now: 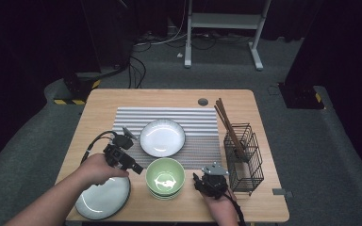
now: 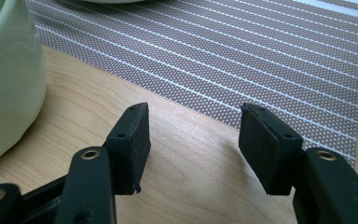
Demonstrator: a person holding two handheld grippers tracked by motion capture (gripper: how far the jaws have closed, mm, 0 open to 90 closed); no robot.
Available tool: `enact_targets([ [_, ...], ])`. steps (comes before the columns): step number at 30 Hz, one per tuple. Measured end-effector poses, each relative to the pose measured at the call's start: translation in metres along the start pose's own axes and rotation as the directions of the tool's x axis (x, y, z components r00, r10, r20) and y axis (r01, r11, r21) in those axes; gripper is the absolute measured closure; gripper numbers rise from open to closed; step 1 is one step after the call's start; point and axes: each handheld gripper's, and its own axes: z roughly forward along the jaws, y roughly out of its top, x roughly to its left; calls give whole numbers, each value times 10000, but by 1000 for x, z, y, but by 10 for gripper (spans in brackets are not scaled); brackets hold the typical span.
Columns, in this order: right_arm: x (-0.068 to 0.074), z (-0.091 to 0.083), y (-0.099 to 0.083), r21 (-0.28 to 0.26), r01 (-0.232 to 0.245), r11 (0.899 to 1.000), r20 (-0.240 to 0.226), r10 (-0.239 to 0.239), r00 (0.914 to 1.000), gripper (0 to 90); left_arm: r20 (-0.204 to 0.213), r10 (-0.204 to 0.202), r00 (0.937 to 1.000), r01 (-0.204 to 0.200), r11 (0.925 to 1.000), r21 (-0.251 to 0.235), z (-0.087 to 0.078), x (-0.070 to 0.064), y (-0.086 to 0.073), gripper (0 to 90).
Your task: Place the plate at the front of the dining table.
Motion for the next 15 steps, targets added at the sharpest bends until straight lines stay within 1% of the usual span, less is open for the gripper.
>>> enact_targets([
  [3,-1,-1,0,-120,44,9999,-59,-45,10000,429,320,-76,9995,80,9999,-98,-4,-4,0,383],
  [8,0,-2,1,-155,41,9999,-85,-43,10000,429,374,-16,9993,19,10000,-66,-8,-10,2,370],
  [11,1,-2,1,-151,13,9999,-201,-16,9998,430,486,21,9988,-13,9999,-162,-8,-13,3,370],
  [13,2,-2,1,-214,61,9998,-279,-67,9996,433,572,109,9983,-102,9999,-136,-8,-14,6,379],
  [14,3,-2,1,-193,8,9998,-276,-13,9996,434,670,174,9976,-168,9998,-107,-8,-14,7,384],
  [15,4,-2,1,-206,28,9998,-279,-34,9996,434,675,188,9975,-181,9998,-106,-8,-14,8,399],
])
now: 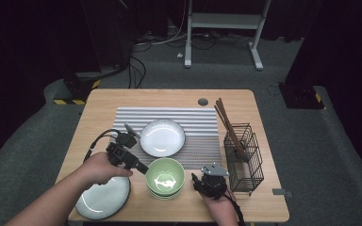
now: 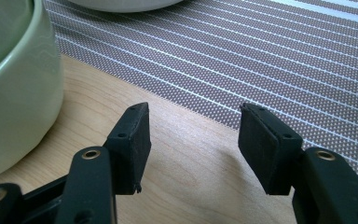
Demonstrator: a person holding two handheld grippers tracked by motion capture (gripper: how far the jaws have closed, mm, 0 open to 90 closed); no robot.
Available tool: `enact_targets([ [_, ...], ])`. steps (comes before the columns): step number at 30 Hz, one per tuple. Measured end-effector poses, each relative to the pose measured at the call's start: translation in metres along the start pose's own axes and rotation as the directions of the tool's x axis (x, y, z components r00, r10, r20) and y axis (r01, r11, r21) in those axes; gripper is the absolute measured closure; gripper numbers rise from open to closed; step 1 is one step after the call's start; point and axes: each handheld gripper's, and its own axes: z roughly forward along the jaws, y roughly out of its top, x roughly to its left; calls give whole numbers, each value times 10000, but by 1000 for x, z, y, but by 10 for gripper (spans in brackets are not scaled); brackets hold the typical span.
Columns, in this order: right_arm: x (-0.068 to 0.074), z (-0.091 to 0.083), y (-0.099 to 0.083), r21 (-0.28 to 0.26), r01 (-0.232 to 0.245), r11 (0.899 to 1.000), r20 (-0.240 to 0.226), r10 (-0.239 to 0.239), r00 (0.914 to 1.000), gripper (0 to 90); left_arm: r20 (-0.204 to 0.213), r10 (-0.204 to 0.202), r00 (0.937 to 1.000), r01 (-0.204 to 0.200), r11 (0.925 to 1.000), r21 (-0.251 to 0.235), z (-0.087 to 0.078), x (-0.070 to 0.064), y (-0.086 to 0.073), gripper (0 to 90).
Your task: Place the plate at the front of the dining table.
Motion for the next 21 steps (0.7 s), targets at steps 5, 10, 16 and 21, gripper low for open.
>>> enact_targets([
  [5,1,0,-1,34,34,10000,17,-34,10000,438,-47,125,9999,-125,9999,-5,2,-6,5,441],
  [10,1,0,0,2,82,10000,86,-82,9999,447,-220,452,9987,-448,9988,188,7,-12,8,487],
  [16,3,2,-1,70,127,9999,75,-127,9999,448,-225,400,9989,-397,9991,132,13,-12,14,554],
  [21,2,3,-1,74,112,9999,68,-112,9999,449,-247,380,9990,-372,9988,329,19,-13,20,631],
])
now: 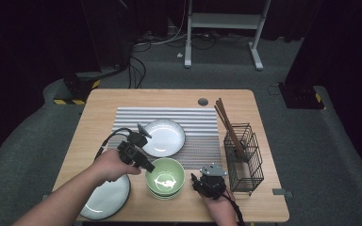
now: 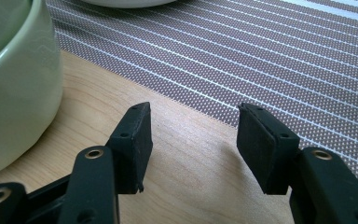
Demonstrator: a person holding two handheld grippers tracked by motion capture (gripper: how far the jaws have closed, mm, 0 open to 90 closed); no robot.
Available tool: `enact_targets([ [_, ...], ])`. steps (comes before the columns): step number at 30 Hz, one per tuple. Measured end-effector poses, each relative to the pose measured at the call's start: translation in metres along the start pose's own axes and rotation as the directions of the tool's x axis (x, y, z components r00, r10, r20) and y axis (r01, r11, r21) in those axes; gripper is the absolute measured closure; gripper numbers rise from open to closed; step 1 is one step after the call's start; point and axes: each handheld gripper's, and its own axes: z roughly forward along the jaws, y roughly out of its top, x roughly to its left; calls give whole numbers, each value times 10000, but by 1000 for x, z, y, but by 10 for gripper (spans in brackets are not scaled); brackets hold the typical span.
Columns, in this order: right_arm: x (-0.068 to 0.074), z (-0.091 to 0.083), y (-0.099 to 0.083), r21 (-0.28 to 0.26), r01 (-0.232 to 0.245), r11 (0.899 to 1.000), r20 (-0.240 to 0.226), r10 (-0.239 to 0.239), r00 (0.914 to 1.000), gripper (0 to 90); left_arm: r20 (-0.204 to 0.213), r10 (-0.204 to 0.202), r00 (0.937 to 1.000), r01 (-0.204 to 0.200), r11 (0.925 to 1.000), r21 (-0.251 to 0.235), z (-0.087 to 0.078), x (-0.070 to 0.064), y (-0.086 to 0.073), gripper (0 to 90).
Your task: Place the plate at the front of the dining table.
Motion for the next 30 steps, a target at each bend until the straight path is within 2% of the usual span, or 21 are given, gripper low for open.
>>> enact_targets([
  [3,-1,0,0,-32,-15,10000,-17,15,10000,449,-404,-32,9992,32,10000,-16,2,0,3,685],
  [8,-2,-1,0,-33,-56,10000,-39,56,10000,449,-575,163,9982,-156,9998,118,5,-4,7,745],
  [11,-2,-1,0,-42,-64,10000,-42,64,10000,450,-1013,330,9943,-319,9994,130,8,-7,9,776],
  [14,-2,-1,0,-15,-70,10000,-11,70,10000,451,-1110,451,9928,-430,9988,217,9,-9,12,805],
  [16,-2,0,0,6,-80,10000,-7,80,10000,451,-1193,410,9920,-393,9991,167,10,-10,12,814],
  [20,-1,0,-1,27,-67,10000,-10,67,10000,451,-1249,554,9906,-553,9985,41,9,-11,11,824],
  [21,-1,0,-1,32,-73,10000,-18,73,10000,452,-1241,630,9903,-637,9980,-23,8,-12,10,851],
  [22,-1,0,-1,43,-89,10000,-20,89,10000,452,-1290,606,9898,-619,9981,-67,8,-13,10,852],
  [25,-1,-1,-1,45,-96,9999,-6,96,10000,453,-1419,876,9860,-892,9960,-47,7,-15,11,855],
  [30,-2,0,-1,40,-137,9999,14,137,9999,454,-1371,945,9860,-960,9954,-47,4,-16,12,853],
])
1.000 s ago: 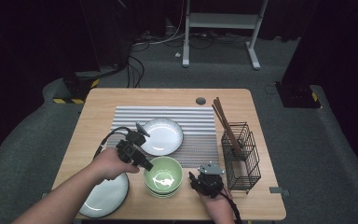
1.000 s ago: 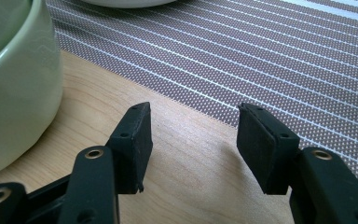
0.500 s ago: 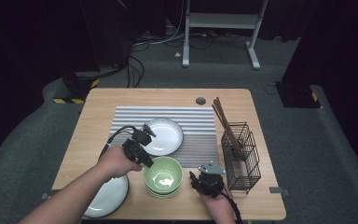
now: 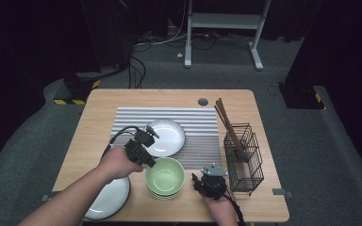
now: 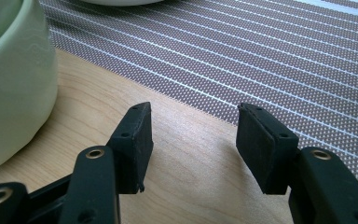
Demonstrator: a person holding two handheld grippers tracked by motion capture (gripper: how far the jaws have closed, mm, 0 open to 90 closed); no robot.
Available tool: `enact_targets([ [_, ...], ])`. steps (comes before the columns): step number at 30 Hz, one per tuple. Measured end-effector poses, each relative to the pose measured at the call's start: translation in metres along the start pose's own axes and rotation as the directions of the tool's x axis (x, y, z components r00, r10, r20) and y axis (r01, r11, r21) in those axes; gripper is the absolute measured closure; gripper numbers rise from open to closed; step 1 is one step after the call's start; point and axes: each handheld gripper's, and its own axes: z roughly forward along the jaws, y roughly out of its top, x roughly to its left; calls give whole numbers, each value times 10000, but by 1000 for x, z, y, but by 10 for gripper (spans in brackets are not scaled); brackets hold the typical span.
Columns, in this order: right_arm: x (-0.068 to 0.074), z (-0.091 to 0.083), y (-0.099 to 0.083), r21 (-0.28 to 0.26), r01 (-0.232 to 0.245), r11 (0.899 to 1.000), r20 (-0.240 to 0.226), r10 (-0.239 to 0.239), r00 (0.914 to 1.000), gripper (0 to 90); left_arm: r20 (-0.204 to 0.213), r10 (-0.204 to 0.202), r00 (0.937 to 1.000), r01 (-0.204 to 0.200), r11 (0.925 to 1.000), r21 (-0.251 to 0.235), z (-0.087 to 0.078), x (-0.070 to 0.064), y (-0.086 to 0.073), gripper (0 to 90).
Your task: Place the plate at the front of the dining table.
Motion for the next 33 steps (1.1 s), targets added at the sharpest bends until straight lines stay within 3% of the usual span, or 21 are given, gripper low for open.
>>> enact_targets([
  [12,-2,-2,0,-55,-23,10000,65,23,10000,454,-320,309,9990,-314,9994,-158,-11,-10,-1,841],
  [19,-2,0,-1,-23,-54,10000,37,54,10000,453,-285,160,9995,-164,9998,-148,-9,-9,0,828],
  [21,-2,0,-1,-16,-53,10000,30,53,10000,453,-168,85,9998,-86,9999,-73,-7,-9,0,780],
  [25,-2,0,0,-56,-73,10000,21,73,10000,453,-302,73,9995,-76,9999,-87,-6,-10,1,770],
  [33,-3,-1,-1,-41,-79,10000,9,79,10000,452,-294,41,9996,-34,9996,264,-2,-10,3,756],
])
